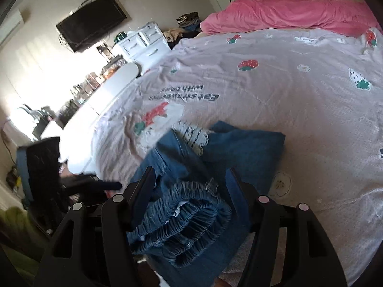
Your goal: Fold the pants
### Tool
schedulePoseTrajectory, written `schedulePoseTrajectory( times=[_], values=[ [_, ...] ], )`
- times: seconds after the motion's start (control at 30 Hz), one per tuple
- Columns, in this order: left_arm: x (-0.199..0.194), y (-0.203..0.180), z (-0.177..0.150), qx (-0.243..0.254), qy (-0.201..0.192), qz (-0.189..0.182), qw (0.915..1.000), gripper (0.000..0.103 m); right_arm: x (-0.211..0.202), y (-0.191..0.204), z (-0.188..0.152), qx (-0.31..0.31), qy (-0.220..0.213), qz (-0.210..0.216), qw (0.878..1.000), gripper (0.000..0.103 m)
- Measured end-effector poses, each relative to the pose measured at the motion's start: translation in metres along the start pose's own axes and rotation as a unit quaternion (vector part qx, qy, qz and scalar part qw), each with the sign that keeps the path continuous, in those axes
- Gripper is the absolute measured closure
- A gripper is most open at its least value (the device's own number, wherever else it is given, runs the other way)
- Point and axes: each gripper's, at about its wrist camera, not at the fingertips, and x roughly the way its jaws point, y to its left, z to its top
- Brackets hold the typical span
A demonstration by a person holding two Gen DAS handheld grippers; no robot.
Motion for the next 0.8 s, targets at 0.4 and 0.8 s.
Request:
schedulePoseTrajectory(
  times=[0.4, 0.8],
  values=[
    [0.009, -0.008, -0.006, 0.003, 0.011, 0.005, 0.9999, 0.022, 0.022, -0.004, -0.019, -0.011, 0.04, -0.081, 0.996, 0.038],
    [-0.034, 0.03, 0.013, -0.028, -0.039, 0.002, 0.9988, 0.02, -0.065, 0.014, -0.048, -0.018, -0.066, -0.107, 0.992, 0.027]
  ],
)
